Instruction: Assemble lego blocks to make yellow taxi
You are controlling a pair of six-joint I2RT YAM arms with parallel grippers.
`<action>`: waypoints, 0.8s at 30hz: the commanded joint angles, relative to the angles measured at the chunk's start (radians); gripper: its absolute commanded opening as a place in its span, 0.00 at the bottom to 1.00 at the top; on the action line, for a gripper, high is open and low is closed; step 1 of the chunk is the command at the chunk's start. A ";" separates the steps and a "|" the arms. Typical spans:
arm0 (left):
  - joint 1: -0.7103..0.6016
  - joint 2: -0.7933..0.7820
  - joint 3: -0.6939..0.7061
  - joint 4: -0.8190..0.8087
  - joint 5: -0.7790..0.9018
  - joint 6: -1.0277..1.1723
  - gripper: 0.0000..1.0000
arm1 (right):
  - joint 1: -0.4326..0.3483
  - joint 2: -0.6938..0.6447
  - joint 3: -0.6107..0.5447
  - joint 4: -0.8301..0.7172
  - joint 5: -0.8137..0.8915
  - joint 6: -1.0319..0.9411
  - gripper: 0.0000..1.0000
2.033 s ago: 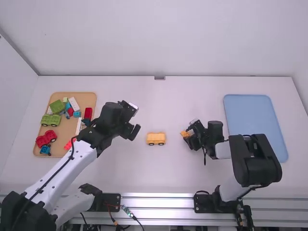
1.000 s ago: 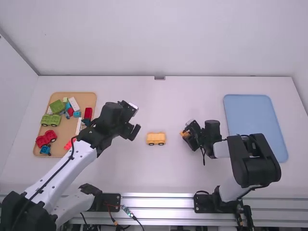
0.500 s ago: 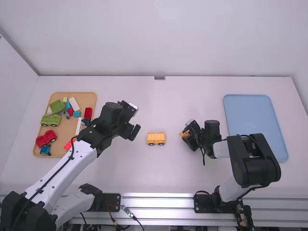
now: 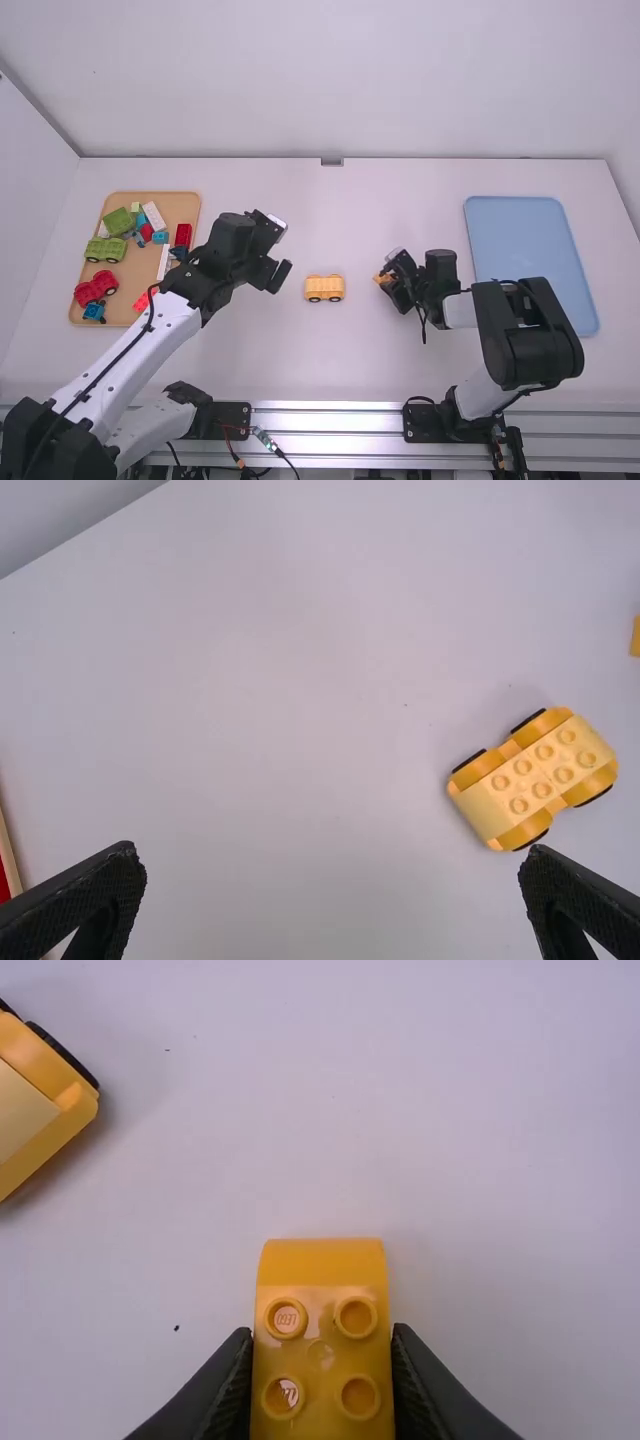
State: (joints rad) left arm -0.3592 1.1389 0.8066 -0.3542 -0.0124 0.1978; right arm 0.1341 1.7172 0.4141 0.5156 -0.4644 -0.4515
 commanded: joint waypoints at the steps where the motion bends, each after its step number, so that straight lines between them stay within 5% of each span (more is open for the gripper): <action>1: -0.002 0.003 -0.010 -0.006 0.003 -0.004 0.99 | 0.003 -0.015 0.030 -0.011 -0.002 0.008 0.27; 12: 0.005 0.042 -0.075 0.078 0.101 0.303 0.99 | 0.008 -0.015 0.215 -0.291 -0.165 -0.112 0.17; 24: 0.091 0.289 -0.104 0.224 0.426 0.603 0.99 | 0.126 -0.019 0.336 -0.402 -0.166 -0.232 0.14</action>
State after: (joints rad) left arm -0.2943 1.3926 0.6819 -0.1234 0.2890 0.6960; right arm 0.2432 1.7172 0.7219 0.1207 -0.6128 -0.6388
